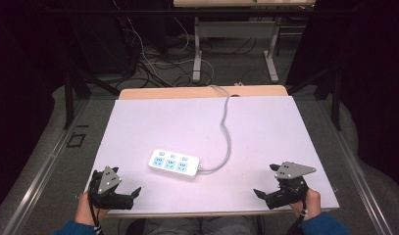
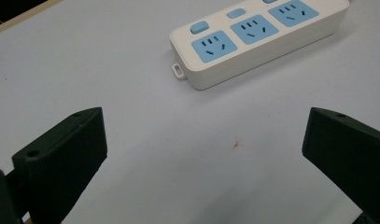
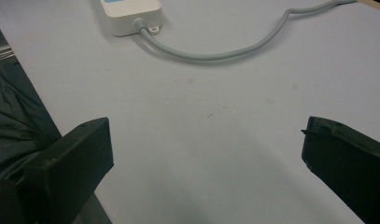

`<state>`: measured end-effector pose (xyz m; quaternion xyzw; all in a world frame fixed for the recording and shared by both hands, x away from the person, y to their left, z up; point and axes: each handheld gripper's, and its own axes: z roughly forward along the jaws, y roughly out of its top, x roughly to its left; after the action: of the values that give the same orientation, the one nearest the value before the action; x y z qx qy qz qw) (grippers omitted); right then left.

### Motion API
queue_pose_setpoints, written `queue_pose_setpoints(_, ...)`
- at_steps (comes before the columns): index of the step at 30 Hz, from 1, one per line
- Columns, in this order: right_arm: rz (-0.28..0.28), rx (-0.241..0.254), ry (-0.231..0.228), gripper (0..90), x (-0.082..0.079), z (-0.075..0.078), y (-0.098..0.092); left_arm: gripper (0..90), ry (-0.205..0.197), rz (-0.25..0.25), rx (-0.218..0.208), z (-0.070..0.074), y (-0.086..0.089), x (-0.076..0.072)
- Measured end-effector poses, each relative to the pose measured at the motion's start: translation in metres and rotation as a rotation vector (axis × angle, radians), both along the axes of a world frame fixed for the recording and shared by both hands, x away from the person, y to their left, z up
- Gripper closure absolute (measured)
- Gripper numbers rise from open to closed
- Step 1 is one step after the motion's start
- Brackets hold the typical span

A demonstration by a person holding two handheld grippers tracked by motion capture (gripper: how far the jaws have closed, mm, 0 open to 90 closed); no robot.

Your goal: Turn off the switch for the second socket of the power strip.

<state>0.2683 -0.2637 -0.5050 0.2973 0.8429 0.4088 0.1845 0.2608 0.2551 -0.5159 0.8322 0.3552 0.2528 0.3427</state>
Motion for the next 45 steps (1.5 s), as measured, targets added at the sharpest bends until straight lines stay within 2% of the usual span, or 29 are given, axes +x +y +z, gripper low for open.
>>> queue_pose_setpoints(5,-0.007,0.003,-0.004,1.4,-0.001,0.0,0.0,0.1,0.001,0.001,-0.002,0.0,0.0,0.0)
queue_pose_setpoints(6,-0.005,0.001,-0.006,1.6,0.0,0.0,0.0,0.2,0.012,0.004,-0.019,0.0,0.0,0.0)
queue_pose_setpoints(9,0.005,-0.006,0.007,1.7,0.0,0.0,0.0,0.1,0.009,0.007,-0.017,0.002,0.001,0.001)
queue_pose_setpoints(11,0.0,0.005,-0.004,1.9,0.0,-0.001,0.0,0.2,0.018,0.01,-0.04,0.002,0.001,0.001)
queue_pose_setpoints(20,-0.001,0.005,0.006,2.3,-0.001,0.0,0.001,0.2,0.015,0.016,-0.022,0.008,0.002,0.003)
queue_pose_setpoints(21,0.0,0.004,0.005,2.3,0.0,0.0,0.001,0.2,0.018,0.017,-0.017,0.009,0.002,0.003)
queue_pose_setpoints(22,0.001,-0.001,0.01,2.4,0.0,0.0,0.001,0.2,0.023,0.021,-0.031,0.008,0.001,0.004)
queue_pose_setpoints(29,0.004,-0.006,0.005,2.6,0.0,0.0,0.0,0.2,0.036,0.012,-0.007,0.011,0.0,0.007)
queue_pose_setpoints(32,0.006,-0.007,0.006,2.7,0.0,0.0,0.0,0.2,0.025,0.017,-0.006,0.013,-0.002,0.008)
queue_pose_setpoints(33,0.007,-0.006,0.006,2.9,0.0,0.0,0.0,0.2,0.02,0.021,-0.013,0.013,-0.002,0.008)
queue_pose_setpoints(35,0.007,-0.008,0.008,2.9,0.0,0.0,0.0,0.2,0.035,0.018,-0.019,0.014,-0.003,0.008)
queue_pose_setpoints(36,0.009,-0.006,0.007,3.0,0.0,0.0,0.0,0.2,0.017,0.023,-0.015,0.014,-0.003,0.009)
queue_pose_setpoints(45,0.005,0.006,0.002,3.5,0.001,-0.001,0.001,0.2,0.016,0.028,-0.03,0.016,-0.008,0.012)
